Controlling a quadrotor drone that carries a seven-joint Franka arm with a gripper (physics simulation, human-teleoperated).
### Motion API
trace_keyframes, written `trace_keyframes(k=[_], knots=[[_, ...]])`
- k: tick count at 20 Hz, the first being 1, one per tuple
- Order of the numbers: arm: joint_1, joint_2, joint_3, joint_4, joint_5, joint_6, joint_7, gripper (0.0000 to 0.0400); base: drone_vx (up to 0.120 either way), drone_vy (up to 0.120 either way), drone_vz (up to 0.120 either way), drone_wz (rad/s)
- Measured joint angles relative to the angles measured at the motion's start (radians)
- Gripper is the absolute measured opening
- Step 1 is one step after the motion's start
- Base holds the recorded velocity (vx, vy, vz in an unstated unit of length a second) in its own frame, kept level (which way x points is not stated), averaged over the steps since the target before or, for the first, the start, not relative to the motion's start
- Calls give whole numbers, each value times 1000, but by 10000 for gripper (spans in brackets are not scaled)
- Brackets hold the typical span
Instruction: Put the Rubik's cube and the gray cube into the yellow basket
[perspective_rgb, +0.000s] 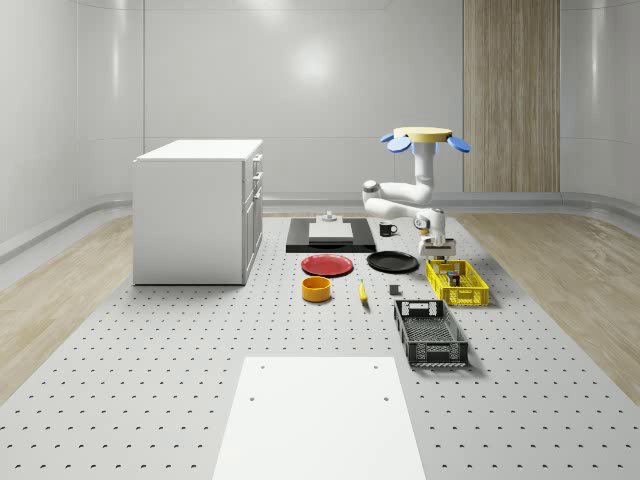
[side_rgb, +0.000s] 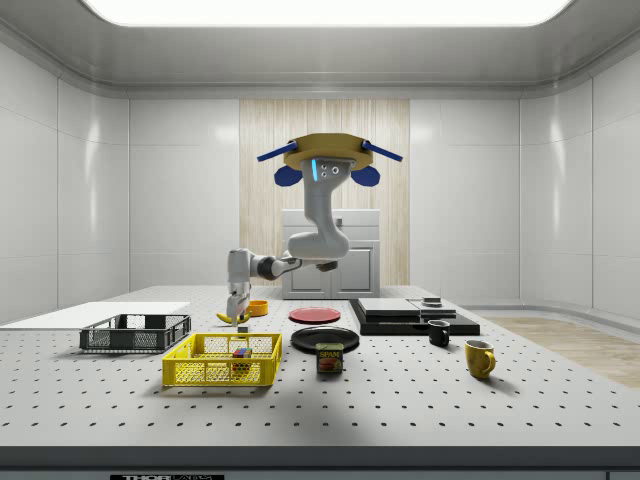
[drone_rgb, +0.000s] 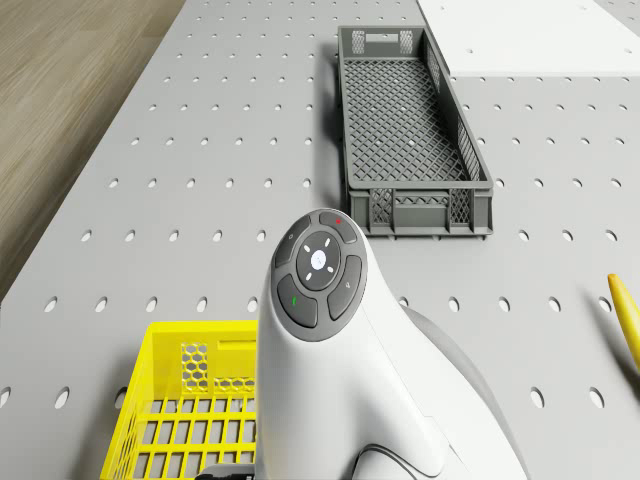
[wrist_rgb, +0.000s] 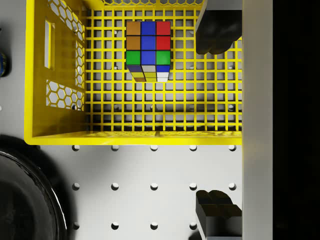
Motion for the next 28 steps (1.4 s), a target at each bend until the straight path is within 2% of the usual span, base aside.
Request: trace_keyframes(k=[19,28], knots=[[1,3,1,0,0,-3,-1,400,0,-120,0,0],[2,4,1,-1,-1,-4,-1,400,62,-120,0,0]])
